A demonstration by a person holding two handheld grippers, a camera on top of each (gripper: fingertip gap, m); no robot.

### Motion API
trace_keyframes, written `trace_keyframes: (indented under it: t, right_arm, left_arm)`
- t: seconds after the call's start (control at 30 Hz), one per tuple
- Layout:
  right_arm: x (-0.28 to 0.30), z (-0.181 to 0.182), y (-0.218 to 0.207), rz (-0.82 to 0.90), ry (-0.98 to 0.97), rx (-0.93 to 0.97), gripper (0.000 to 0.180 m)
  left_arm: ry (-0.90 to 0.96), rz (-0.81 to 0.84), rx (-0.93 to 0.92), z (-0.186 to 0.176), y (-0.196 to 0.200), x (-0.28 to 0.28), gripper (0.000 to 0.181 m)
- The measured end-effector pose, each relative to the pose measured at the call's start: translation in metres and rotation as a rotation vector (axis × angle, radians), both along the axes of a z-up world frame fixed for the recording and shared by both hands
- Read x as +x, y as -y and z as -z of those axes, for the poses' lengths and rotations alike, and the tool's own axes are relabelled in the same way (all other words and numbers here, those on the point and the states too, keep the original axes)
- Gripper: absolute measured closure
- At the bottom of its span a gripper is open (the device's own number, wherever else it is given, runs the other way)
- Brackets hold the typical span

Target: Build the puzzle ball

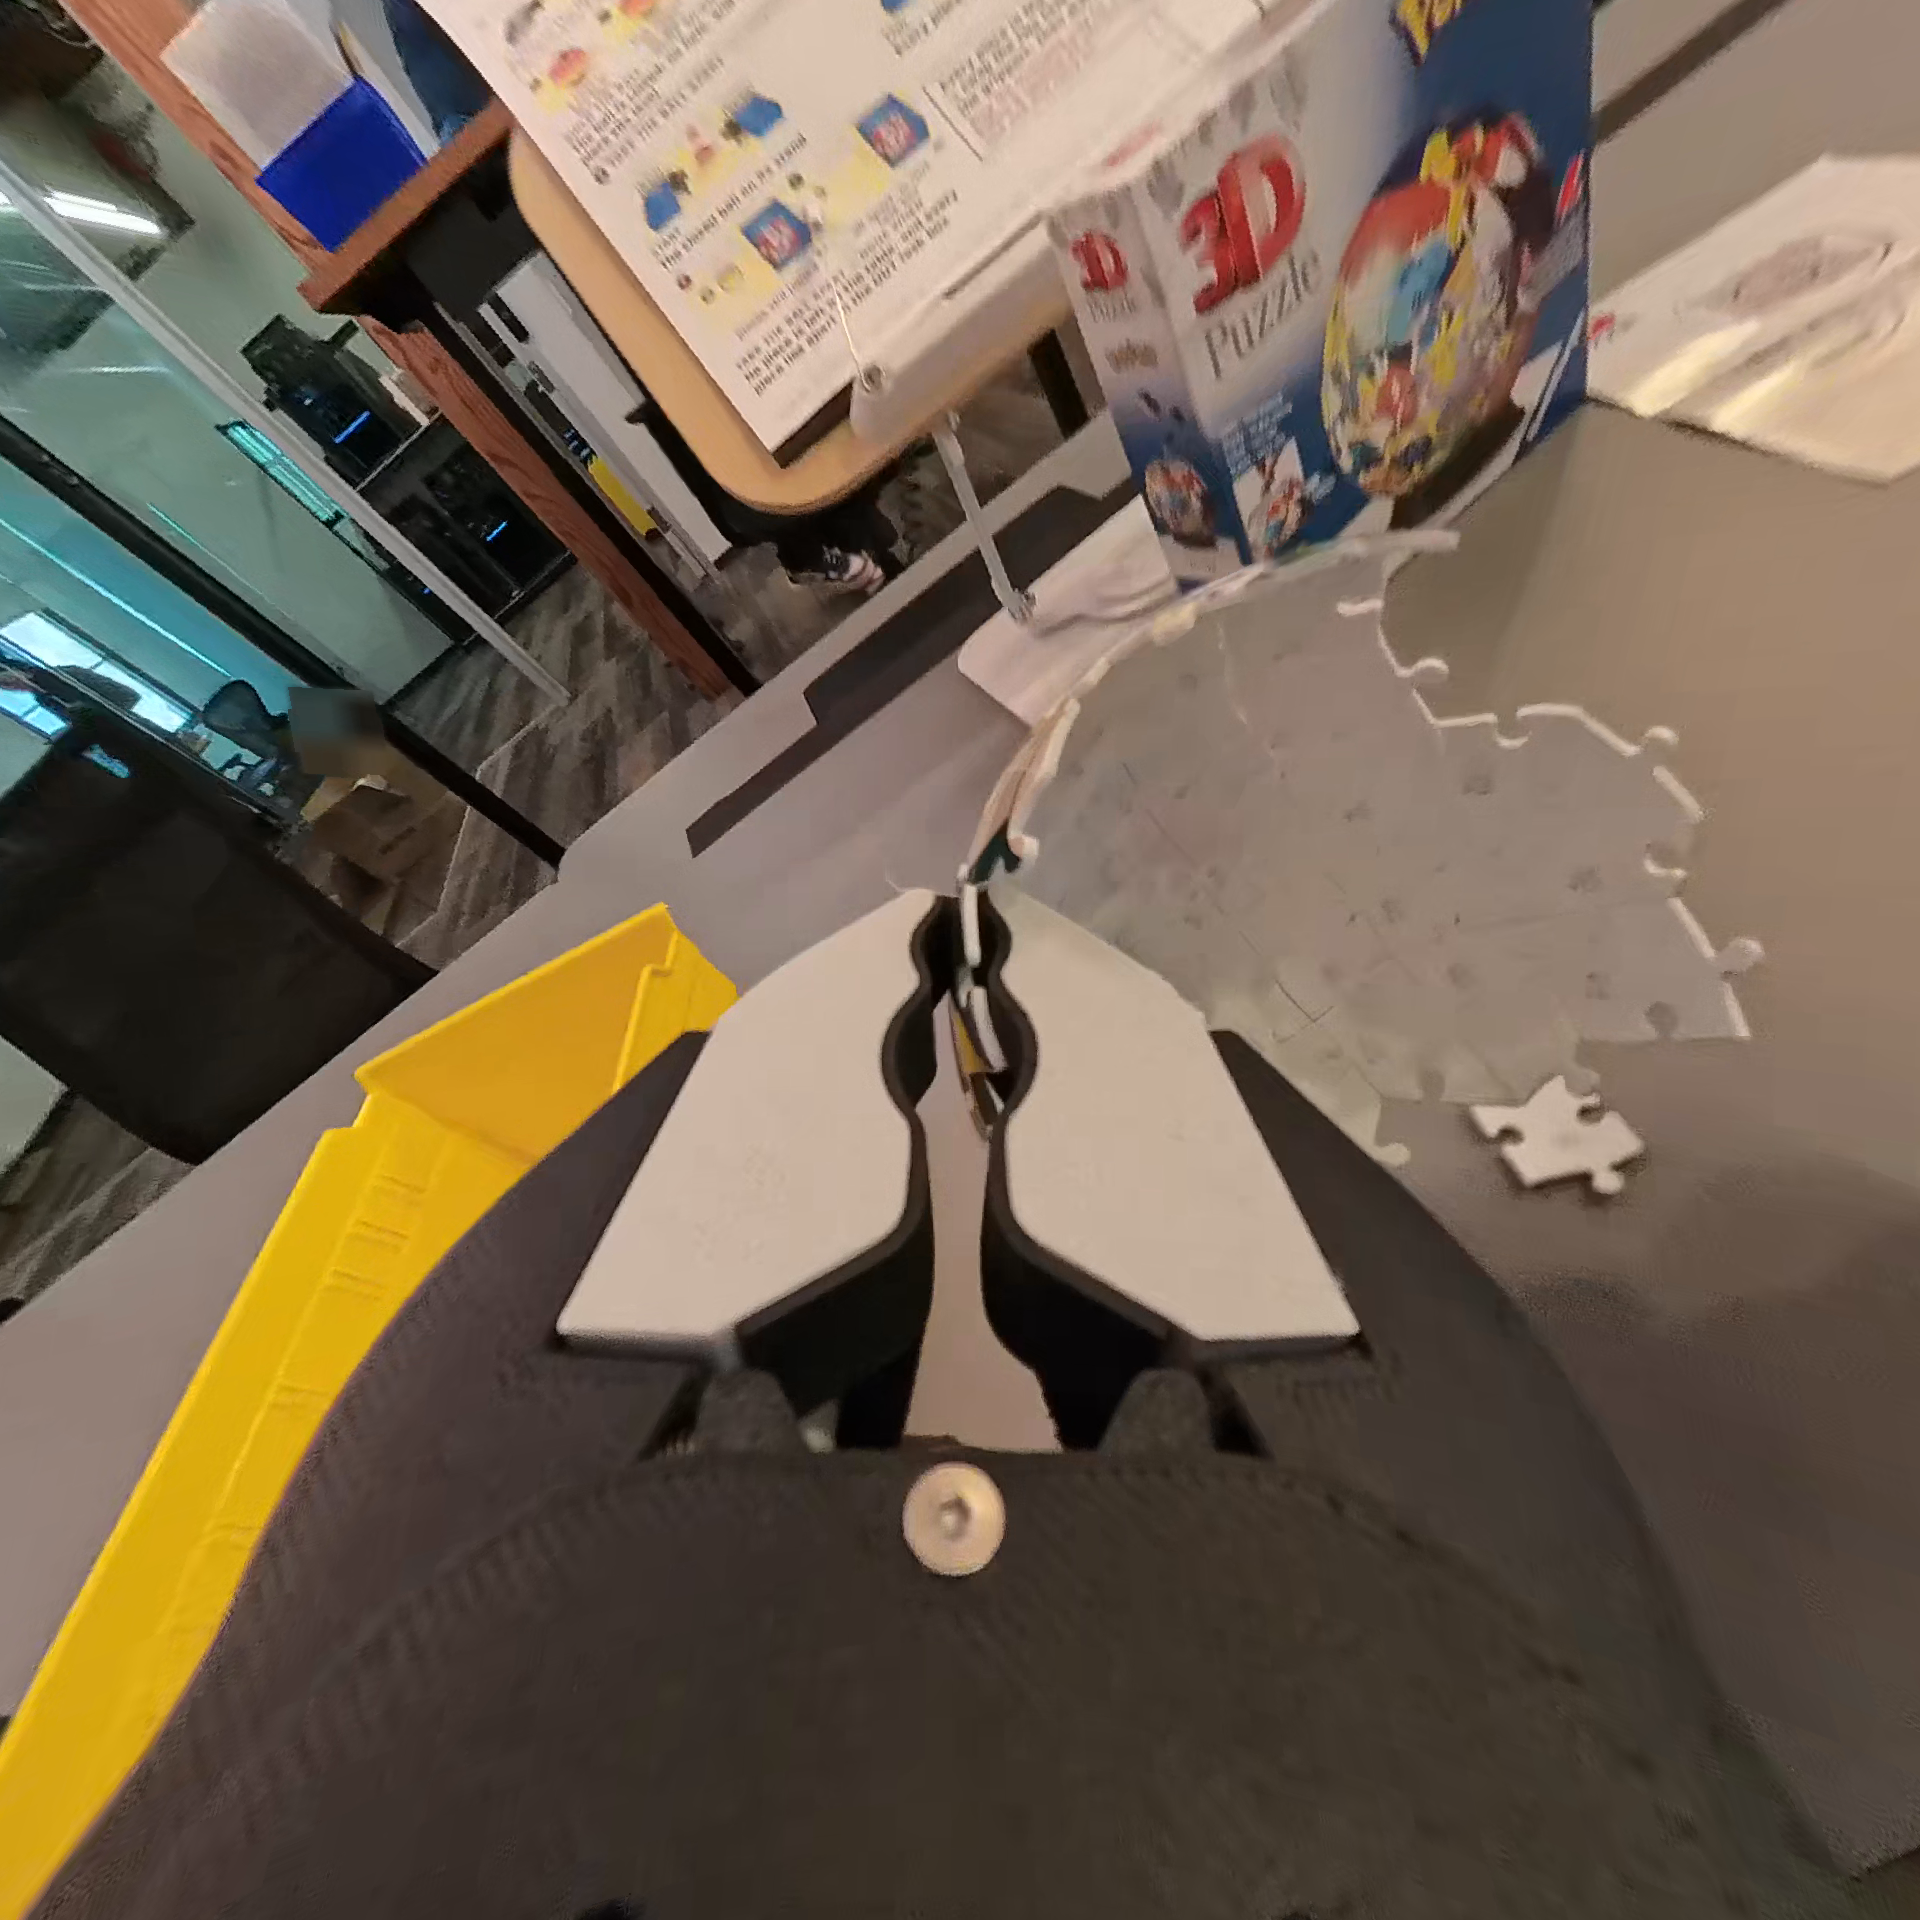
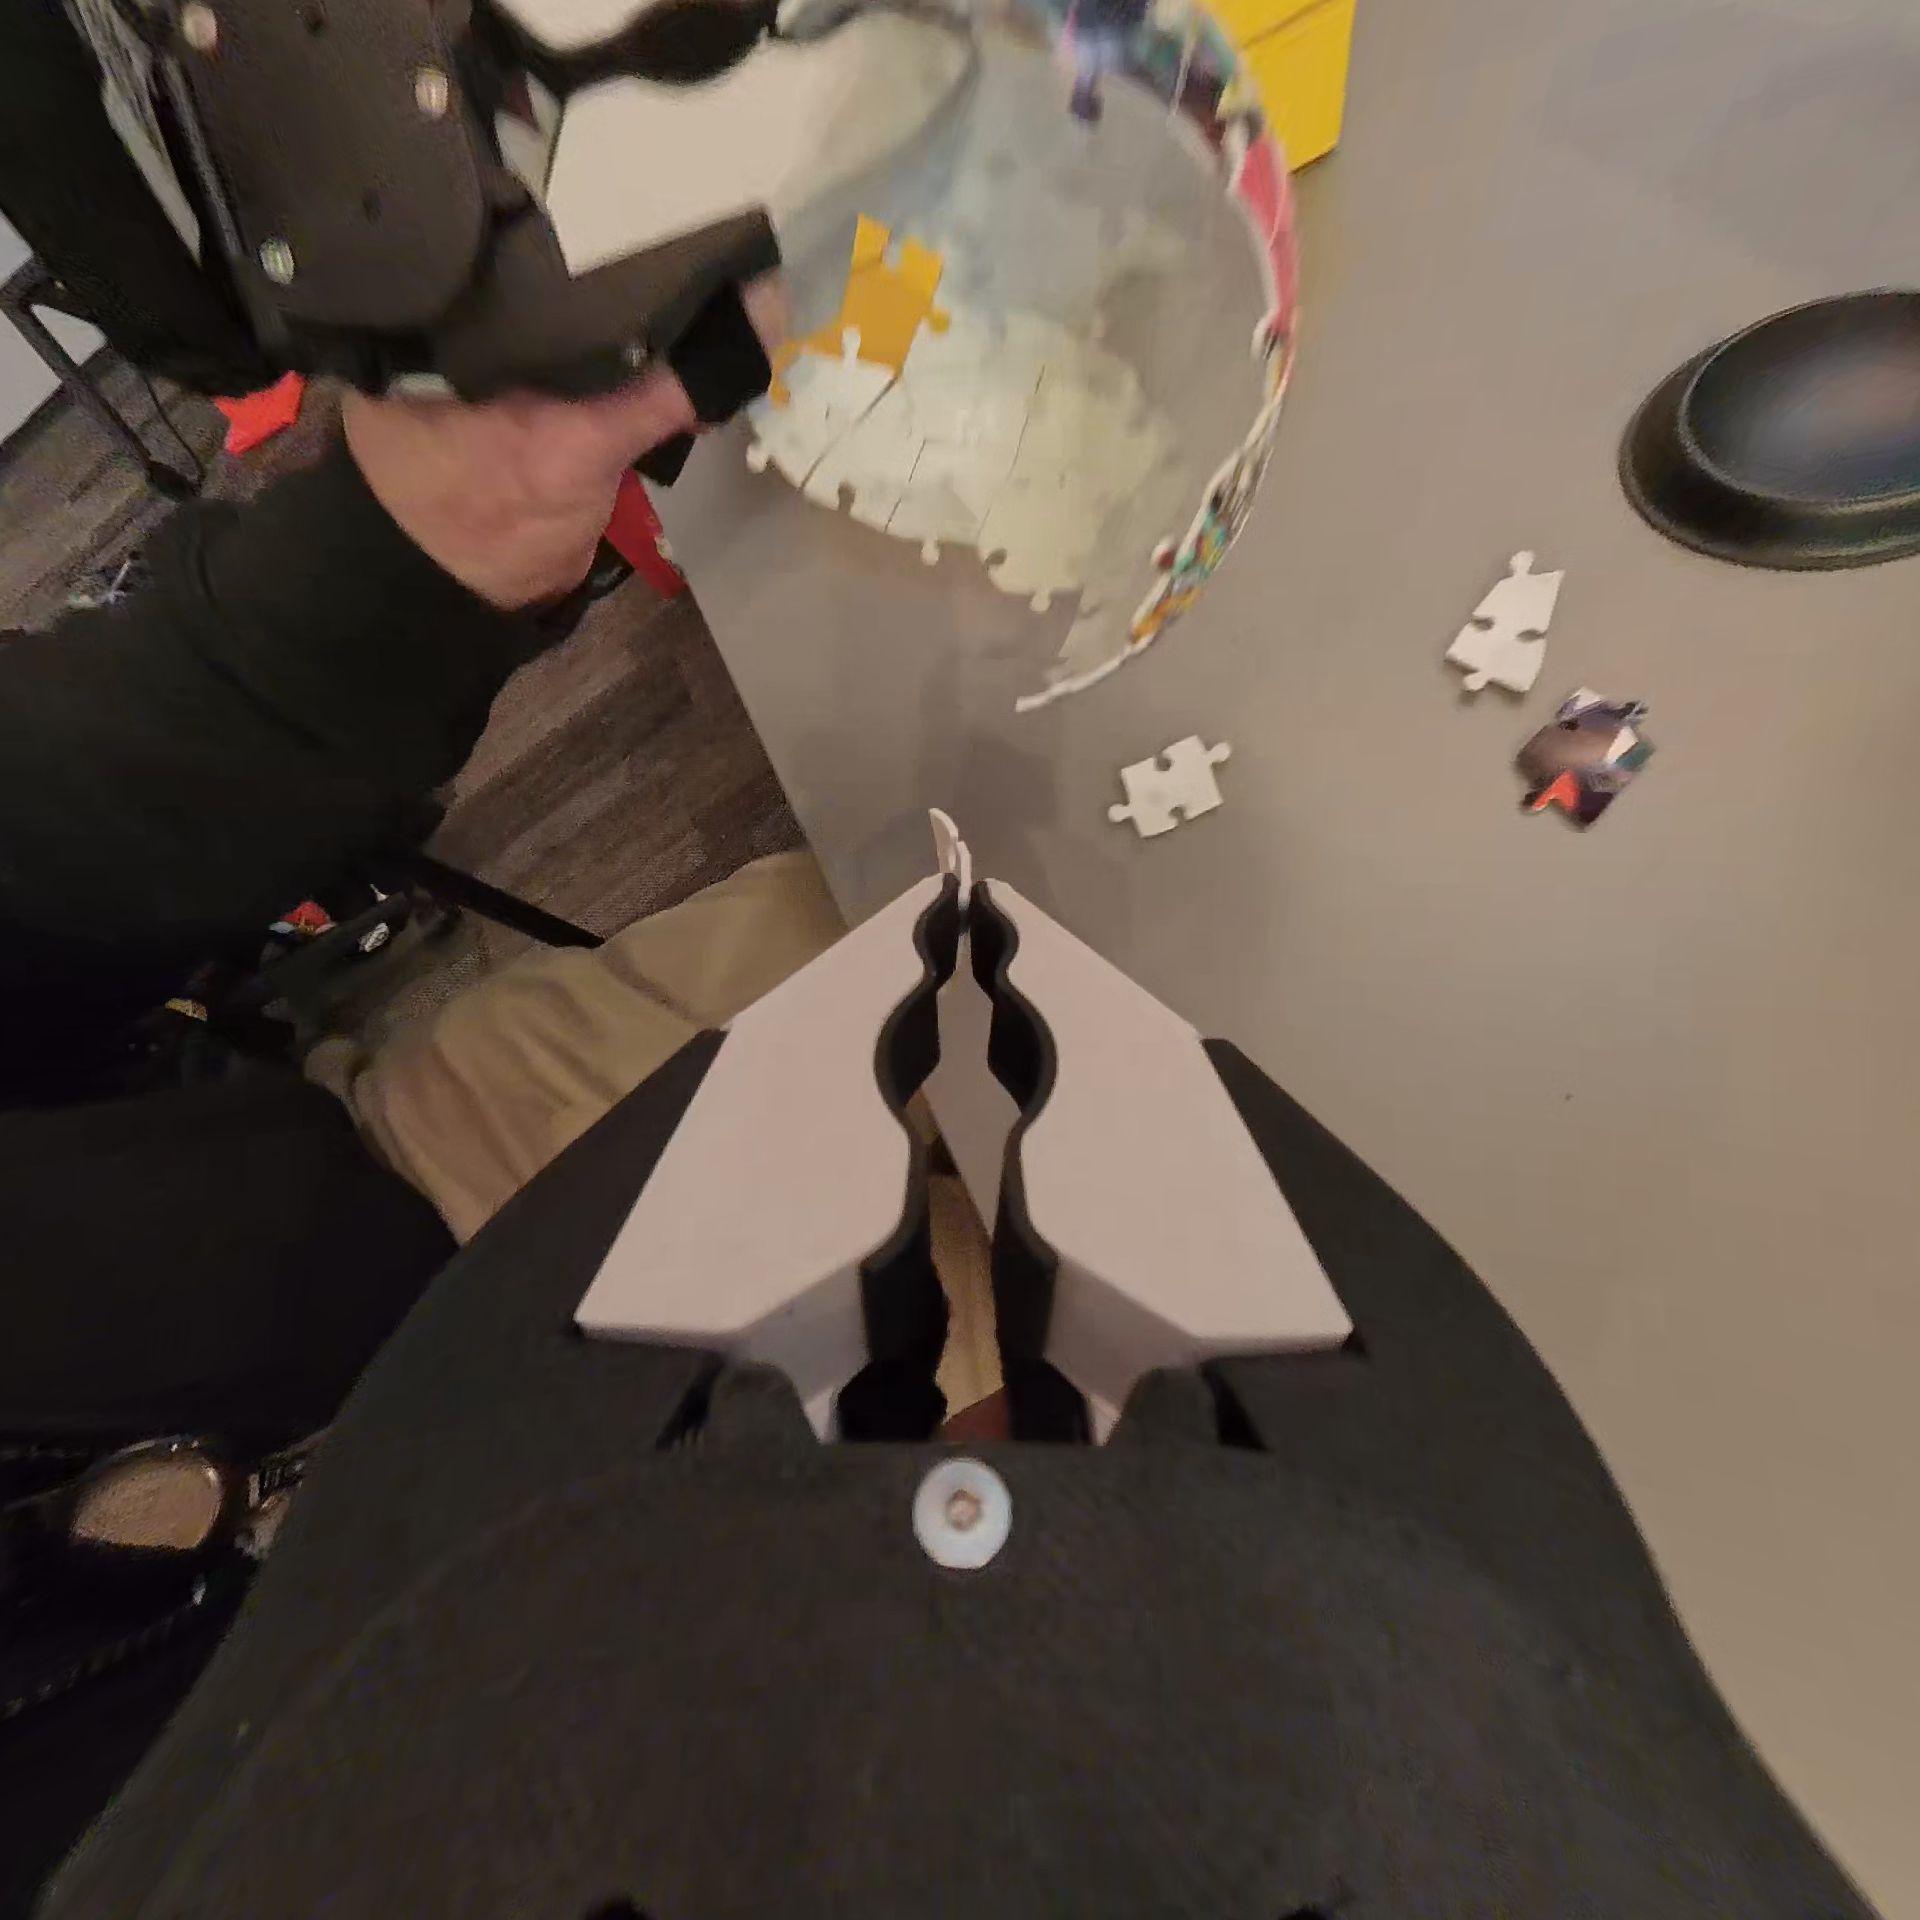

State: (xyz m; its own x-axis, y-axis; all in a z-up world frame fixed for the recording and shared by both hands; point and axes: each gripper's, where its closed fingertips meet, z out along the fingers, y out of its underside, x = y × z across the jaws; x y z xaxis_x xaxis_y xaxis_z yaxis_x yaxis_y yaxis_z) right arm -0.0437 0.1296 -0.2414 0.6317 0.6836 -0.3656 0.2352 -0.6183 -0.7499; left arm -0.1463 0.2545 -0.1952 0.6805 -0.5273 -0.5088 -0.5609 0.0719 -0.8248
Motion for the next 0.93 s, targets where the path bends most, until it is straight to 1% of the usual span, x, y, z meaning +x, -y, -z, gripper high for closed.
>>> trace_keyframes:
  t: [0.03, 0.17, 0.4, 0.63, 0.93]
  right_arm:
    - [0.0, 0.001, -0.006, -0.003, 0.0, -0.001, 0.18]
    - [-0.008, 0.009, -0.024, -0.029, -0.023, -0.034, 0.18]
    - [-0.032, 0.041, -0.034, -0.066, -0.063, -0.127, 0.18]
    - [-0.041, 0.049, -0.057, -0.06, -0.073, -0.135, 0.18]
    - [-0.037, 0.051, -0.079, -0.056, -0.09, -0.145, 0.18]
  left_arm:
    - [-0.034, -0.003, -0.004, 0.007, -0.002, -0.001, 0.178]
    - [-0.147, -0.033, -0.019, 0.03, -0.009, -0.008, 0.177]
    - [-0.264, -0.057, -0.001, 0.049, -0.015, -0.014, 0.177]
    - [-0.326, -0.072, 0.0, 0.052, -0.02, -0.026, 0.177]
    - [-0.464, -0.053, -0.148, 0.056, -0.03, -0.038, 0.178]
